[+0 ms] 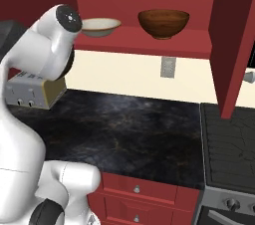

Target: Move the bowls from the cabinet to the plates on the dining table.

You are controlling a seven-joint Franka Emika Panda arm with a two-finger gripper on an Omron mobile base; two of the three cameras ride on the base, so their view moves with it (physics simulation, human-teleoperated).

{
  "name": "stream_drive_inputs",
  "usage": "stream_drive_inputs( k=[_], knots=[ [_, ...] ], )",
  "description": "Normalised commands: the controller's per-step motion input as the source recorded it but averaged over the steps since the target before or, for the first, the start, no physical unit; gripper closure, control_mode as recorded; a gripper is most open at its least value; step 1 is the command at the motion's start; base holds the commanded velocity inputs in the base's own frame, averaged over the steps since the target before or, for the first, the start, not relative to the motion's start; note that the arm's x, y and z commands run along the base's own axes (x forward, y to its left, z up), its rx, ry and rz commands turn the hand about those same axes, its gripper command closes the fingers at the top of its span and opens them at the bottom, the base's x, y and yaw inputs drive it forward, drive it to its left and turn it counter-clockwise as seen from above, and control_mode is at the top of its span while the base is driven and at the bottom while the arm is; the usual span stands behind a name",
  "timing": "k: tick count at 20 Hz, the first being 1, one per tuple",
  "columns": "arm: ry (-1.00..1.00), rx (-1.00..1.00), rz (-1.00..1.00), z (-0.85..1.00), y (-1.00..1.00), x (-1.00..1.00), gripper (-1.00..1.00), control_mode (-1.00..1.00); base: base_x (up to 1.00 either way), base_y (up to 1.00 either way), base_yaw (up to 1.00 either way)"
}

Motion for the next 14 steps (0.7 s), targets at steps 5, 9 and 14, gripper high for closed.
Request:
stream_drive_inputs(
  k=[5,9,14],
  knots=[
    [0.01,-0.16,-0.25,0.05,-0.44,0.01,-1.0,-1.0,0.0,0.0,0.0],
    [0.01,-0.16,-0.26,0.02,-0.46,0.03,-1.0,-1.0,0.0,0.0,0.0],
    [0.0,-0.18,-0.25,0.0,-0.44,0.05,-1.0,-1.0,0.0,0.0,0.0]
  ],
)
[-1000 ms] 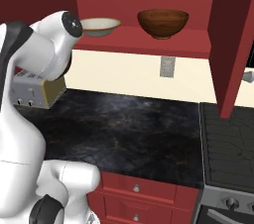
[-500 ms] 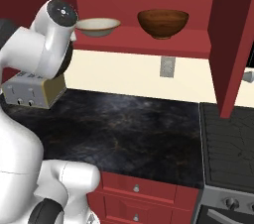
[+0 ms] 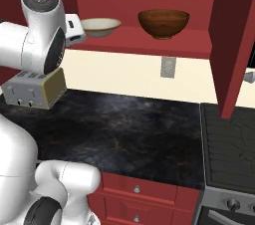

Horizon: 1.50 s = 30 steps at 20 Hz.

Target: Move the bowls from the cabinet to the plates on the dining table.

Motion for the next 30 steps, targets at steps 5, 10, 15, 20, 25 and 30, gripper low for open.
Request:
stream_drive_inputs(
  k=[5,10,15,20,25,30],
  knots=[
    [0.0,-0.18,-0.24,0.0,-0.43,0.08,-1.0,-1.0,0.0,0.0,0.0],
    [0.0,-0.18,-0.23,0.0,-0.41,0.11,-1.0,-1.0,0.0,0.0,0.0],
    [0.0,-0.17,-0.22,0.0,-0.38,0.14,-1.0,-1.0,0.0,0.0,0.0],
    [-0.01,-0.14,-0.2,-0.01,-0.33,0.19,-1.0,-1.0,0.0,0.0,0.0],
    [-0.03,-0.09,-0.16,0.0,-0.26,0.25,-1.0,-1.0,0.0,0.0,0.0],
    [-0.08,-0.01,-0.11,0.0,-0.21,0.16,-1.0,-1.0,0.0,0.0,0.0]
  ],
)
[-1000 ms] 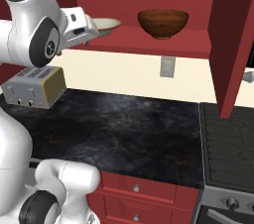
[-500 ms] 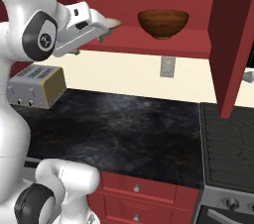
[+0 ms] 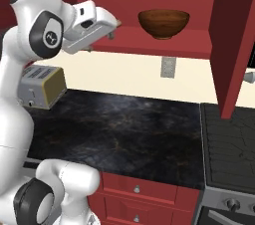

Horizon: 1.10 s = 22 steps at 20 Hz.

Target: Move the bowls from the cabinet to the plates on the dining table.

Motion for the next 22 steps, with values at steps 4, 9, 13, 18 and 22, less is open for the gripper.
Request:
stream_drive_inputs(
  k=[4,9,13,18,22],
  knots=[
    [-0.13,0.0,-0.06,0.04,-0.21,0.1,-1.0,-1.0,0.0,0.0,0.0],
    [-0.08,0.0,-0.03,0.13,-0.19,0.07,-1.0,-1.0,0.0,0.0,0.0],
    [0.0,0.0,-0.01,0.18,-0.1,0.13,-1.0,-1.0,0.0,0.0,0.0],
    [0.02,0.0,0.0,0.21,-0.03,0.2,-1.0,-1.0,0.0,0.0,0.0],
    [0.01,-0.01,0.0,0.02,-0.06,0.25,-1.0,-1.0,0.0,0.0,0.0]
  ],
)
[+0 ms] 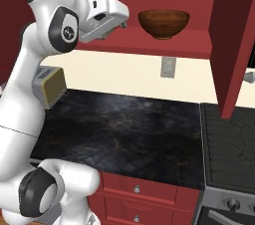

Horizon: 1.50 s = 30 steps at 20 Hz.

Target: Move the bowls from the cabinet to the plates on the dining table.

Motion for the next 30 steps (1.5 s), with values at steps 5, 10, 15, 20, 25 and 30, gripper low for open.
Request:
stream_drive_inputs(
  k=[5,10,15,20,25,30],
  knots=[
    [0.0,-0.02,0.0,0.0,-0.12,0.29,-1.0,-1.0,0.0,0.0,0.0],
    [-0.01,-0.03,0.0,-0.02,-0.1,0.33,-1.0,-1.0,0.0,0.0,0.0],
    [-0.05,-0.03,0.0,-0.05,-0.1,0.29,-1.0,-1.0,0.0,0.0,0.0],
    [-0.01,-0.03,0.0,0.0,-0.12,0.27,-1.0,-1.0,0.0,0.0,0.0],
    [0.0,-0.03,0.0,0.0,-0.08,0.3,-1.0,-1.0,0.0,0.0,0.0],
    [0.0,-0.04,0.0,0.0,-0.02,0.33,-1.0,-1.0,0.0,0.0,0.0]
  ],
)
